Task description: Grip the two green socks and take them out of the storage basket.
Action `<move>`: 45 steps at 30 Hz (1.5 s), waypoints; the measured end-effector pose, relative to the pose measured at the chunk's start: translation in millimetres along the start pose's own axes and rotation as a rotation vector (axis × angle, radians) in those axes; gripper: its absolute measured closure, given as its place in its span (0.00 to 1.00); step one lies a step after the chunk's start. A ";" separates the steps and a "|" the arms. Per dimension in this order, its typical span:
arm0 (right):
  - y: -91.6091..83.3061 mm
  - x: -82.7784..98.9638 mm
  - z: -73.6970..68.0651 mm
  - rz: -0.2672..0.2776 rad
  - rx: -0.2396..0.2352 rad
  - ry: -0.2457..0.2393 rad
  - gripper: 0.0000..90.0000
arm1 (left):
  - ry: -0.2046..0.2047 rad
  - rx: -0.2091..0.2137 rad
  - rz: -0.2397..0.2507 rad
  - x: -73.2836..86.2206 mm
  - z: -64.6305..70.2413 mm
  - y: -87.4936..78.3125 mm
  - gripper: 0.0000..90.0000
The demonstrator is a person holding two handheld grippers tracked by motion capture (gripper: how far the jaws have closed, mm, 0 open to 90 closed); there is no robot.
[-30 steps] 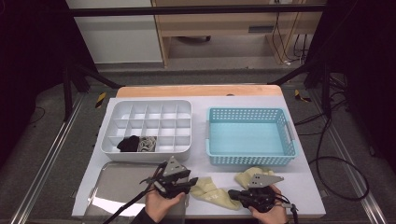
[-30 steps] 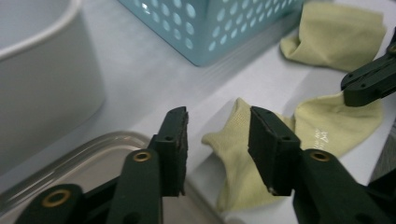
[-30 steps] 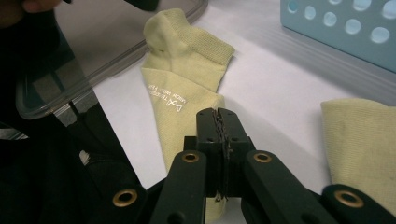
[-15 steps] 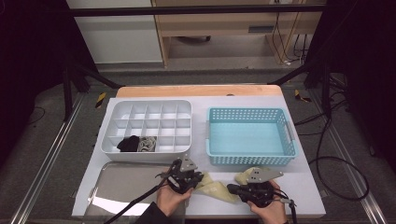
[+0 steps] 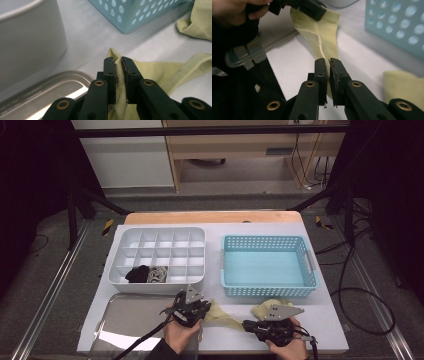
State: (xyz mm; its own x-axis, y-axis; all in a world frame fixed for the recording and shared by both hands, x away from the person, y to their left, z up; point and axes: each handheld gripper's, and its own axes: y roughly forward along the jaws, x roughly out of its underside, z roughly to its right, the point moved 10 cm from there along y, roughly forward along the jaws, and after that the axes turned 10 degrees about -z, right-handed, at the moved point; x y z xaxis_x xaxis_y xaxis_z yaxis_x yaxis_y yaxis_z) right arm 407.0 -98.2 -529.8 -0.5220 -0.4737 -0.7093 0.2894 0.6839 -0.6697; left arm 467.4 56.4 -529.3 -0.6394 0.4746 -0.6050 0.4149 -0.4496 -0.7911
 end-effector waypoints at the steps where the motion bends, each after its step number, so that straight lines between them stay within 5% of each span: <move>1: 1.8 2.7 -1.6 -0.003 -0.006 0.004 0.92 | 0.001 0.004 -0.001 0.9 -0.3 -0.8 0.91; 7: 7.0 6.4 -8.6 -0.010 -0.020 0.014 0.83 | 0.006 0.028 0.008 6.1 3.8 -6.5 0.90; 12: -5.4 -10.7 -8.3 0.067 -0.012 0.026 0.79 | 0.014 0.032 0.009 13.6 4.5 -12.0 0.90; 16: -6.7 -27.1 -2.4 0.110 0.023 0.070 0.85 | 0.006 0.030 0.021 17.0 5.3 -16.1 0.90; 22: 24.6 -14.0 -9.4 0.008 0.020 0.078 0.92 | 0.006 0.028 0.034 19.1 4.6 -17.0 0.90; 27: 14.0 -2.4 8.2 -0.003 0.145 0.094 0.82 | 0.007 0.017 0.051 18.6 2.3 -19.2 0.89; 32: 16.0 11.9 10.2 -0.053 0.165 0.101 0.80 | 0.006 0.009 0.062 19.4 0.6 -18.8 0.90; 35: 16.2 13.1 9.4 -0.051 0.171 0.094 0.83 | -0.002 0.004 0.072 18.6 -0.5 -18.7 0.90; 39: 17.3 14.7 6.9 -0.052 0.170 0.090 1.00 | -0.005 0.007 0.074 17.9 -0.7 -18.7 0.90; 42: 16.0 14.1 8.6 -0.060 0.148 0.125 1.00 | -0.011 0.018 0.087 15.8 -0.1 -20.1 0.90; 45: 9.7 6.4 19.1 -0.026 0.176 0.140 1.00 | -0.021 0.031 0.100 14.0 1.1 -20.4 0.90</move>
State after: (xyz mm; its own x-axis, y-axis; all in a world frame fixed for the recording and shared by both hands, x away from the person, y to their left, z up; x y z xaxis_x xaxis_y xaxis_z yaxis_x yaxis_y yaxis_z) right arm 421.8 -105.2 -545.0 -0.6339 -0.3998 -0.6621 0.4033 0.5595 -0.7240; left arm 449.3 71.4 -521.5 -0.6097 0.4104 -0.6781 0.4567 -0.5174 -0.7237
